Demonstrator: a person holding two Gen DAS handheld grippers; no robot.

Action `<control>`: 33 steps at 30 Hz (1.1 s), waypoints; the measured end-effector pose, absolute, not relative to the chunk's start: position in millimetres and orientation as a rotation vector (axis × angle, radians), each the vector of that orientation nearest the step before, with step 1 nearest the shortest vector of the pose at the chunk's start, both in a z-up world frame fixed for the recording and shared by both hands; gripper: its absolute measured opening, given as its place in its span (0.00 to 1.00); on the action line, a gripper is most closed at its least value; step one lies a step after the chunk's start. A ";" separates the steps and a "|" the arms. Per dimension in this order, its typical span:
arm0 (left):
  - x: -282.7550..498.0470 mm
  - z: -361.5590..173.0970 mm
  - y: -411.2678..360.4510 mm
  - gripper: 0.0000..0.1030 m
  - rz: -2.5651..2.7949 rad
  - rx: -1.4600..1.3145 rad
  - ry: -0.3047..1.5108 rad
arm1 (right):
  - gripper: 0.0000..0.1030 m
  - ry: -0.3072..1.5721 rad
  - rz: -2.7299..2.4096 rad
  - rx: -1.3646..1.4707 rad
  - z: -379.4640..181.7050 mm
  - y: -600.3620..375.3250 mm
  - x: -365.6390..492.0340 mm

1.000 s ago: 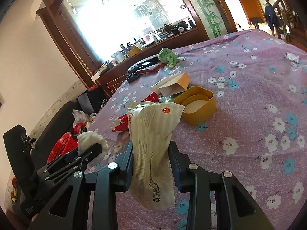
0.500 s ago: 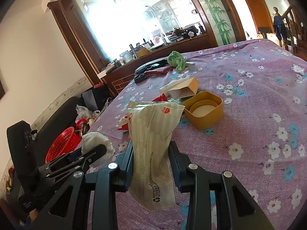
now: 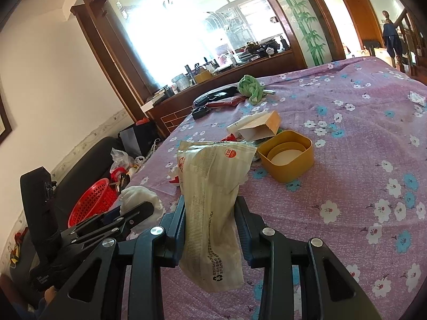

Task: Collect trash
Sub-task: 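Carry the sock bundle and paper bag toward the red wastebasket with both tools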

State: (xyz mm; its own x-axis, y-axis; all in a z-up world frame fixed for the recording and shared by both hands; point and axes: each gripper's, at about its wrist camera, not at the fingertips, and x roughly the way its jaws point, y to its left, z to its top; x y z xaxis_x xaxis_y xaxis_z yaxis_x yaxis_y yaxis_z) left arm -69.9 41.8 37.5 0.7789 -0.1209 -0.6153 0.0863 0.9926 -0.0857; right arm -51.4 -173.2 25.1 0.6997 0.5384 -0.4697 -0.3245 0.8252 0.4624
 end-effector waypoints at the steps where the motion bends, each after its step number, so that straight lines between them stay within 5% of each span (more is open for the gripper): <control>1: -69.7 37.4 41.4 0.42 -0.113 -0.053 0.669 | 0.36 0.630 0.494 0.362 25.1 -173.1 -51.5; 33: -68.8 39.0 42.8 0.42 -0.106 -0.059 0.665 | 0.36 0.622 0.510 0.363 25.7 -172.5 -55.7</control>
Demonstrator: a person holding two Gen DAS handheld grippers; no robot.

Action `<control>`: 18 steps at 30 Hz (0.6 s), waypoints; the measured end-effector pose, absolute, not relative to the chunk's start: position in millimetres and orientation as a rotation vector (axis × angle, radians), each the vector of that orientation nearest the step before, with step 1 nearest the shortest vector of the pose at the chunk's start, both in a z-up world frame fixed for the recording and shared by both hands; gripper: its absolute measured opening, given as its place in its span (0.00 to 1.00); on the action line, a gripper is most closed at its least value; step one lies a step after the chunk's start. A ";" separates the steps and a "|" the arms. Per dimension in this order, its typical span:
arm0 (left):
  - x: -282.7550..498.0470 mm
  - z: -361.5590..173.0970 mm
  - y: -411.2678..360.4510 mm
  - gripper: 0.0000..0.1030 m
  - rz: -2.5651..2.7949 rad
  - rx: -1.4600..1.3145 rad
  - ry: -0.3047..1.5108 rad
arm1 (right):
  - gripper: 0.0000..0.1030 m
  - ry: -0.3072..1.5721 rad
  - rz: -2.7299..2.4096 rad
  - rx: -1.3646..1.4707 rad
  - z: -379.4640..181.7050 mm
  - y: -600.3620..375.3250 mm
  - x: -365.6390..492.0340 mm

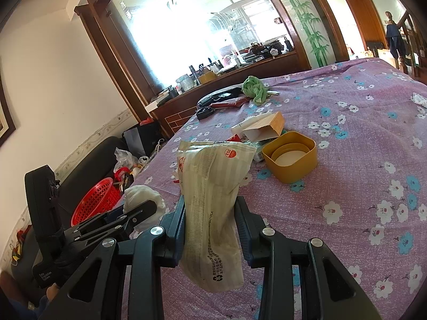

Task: Collect trash
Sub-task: 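Carry the sock bundle and paper bag toward the red wastebasket with both tools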

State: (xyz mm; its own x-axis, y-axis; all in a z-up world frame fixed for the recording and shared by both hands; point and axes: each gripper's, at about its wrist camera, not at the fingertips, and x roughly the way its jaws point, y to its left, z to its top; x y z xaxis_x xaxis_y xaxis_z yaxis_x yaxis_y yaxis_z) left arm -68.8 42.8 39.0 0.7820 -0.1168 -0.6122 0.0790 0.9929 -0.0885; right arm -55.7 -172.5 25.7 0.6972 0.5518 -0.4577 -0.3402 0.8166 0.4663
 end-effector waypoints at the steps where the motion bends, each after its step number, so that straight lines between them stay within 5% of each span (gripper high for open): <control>1: -68.7 39.3 43.0 0.42 -0.106 -0.059 0.665 | 0.36 0.622 0.509 0.363 25.7 -172.6 -55.7; 18: -82.8 41.0 51.2 0.42 -0.045 -0.058 0.662 | 0.36 0.626 0.499 0.348 28.1 -170.3 -54.9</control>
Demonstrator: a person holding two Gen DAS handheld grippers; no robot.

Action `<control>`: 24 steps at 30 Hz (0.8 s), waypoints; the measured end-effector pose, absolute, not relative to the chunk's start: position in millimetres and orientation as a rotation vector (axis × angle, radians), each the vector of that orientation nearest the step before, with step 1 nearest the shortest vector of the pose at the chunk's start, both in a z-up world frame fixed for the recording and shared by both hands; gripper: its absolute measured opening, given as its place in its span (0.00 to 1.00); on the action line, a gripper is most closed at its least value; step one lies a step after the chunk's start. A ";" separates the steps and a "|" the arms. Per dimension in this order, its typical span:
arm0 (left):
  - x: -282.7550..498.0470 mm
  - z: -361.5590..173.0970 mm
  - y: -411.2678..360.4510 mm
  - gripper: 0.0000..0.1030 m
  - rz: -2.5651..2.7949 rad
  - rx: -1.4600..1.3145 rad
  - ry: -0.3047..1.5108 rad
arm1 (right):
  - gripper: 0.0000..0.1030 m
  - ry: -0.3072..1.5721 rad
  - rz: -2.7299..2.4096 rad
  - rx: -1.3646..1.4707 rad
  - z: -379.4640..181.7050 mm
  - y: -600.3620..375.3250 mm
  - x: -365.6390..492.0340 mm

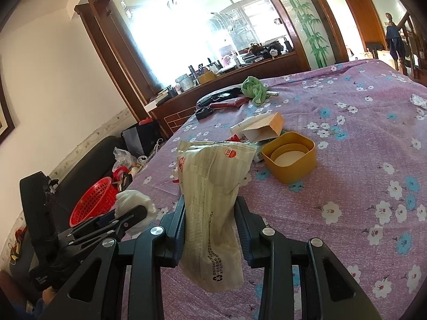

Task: Collect trash
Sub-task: 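Carry the sock bundle and paper bag toward the red wastebasket with both tools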

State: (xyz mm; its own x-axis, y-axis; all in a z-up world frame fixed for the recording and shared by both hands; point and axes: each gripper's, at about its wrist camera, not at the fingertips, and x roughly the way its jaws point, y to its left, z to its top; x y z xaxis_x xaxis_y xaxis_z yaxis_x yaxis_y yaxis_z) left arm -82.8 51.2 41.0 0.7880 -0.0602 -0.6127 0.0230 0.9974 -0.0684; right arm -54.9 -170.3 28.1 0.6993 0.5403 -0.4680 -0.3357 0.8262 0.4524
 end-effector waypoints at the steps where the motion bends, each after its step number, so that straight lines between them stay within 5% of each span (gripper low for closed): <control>1: -84.5 42.3 52.8 0.42 -0.040 -0.058 0.659 | 0.36 0.629 0.495 0.348 28.0 -170.1 -54.3; 24: -126.1 63.2 112.2 0.42 0.066 -0.086 0.595 | 0.36 0.714 0.551 0.324 48.8 -122.3 -63.6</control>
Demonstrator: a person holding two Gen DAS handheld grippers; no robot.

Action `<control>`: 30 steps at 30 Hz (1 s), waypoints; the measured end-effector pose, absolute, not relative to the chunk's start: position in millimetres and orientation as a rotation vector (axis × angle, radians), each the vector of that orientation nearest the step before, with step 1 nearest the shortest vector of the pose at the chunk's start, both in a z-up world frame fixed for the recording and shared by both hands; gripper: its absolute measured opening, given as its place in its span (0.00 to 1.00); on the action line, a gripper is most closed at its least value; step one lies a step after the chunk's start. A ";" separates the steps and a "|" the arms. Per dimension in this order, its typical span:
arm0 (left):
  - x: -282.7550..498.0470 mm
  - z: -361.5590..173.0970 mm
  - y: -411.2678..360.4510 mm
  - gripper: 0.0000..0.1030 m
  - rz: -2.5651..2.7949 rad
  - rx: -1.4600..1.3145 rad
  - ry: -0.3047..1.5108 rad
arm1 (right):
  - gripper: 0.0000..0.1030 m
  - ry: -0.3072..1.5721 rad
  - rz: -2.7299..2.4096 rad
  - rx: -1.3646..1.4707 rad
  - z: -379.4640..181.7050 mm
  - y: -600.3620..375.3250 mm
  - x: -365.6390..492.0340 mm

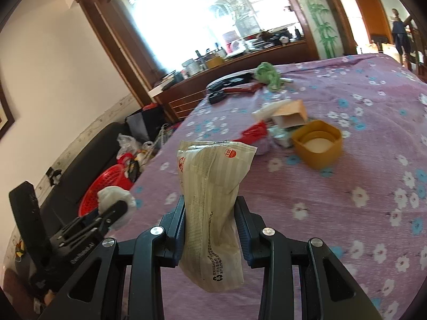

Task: Collect trash
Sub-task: 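Hold the sock bundle and paper bag over the red wastebasket with both tools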

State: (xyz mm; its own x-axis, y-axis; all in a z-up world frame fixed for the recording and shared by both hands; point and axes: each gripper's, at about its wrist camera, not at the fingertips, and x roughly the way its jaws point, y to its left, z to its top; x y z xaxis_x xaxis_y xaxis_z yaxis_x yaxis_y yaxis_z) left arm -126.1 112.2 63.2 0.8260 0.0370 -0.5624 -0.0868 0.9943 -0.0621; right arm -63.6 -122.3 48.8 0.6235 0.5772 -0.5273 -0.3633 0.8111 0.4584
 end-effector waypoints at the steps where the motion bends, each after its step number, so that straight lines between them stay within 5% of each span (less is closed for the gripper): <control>1: -127.7 64.9 116.4 0.42 0.072 -0.088 0.591 | 0.36 0.717 0.563 0.316 51.3 -115.9 -63.5; 30: -145.5 89.4 295.8 0.42 0.330 -0.235 0.523 | 0.36 0.813 0.855 0.161 99.3 70.1 -27.3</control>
State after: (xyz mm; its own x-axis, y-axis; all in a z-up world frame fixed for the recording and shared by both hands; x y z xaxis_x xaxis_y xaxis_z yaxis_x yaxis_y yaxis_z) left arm -145.5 295.8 89.4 0.8159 0.2467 -0.5229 -0.3653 0.9210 -0.1354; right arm -27.3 70.1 99.3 0.3823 0.7251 -0.5728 -0.6089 0.6639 0.4340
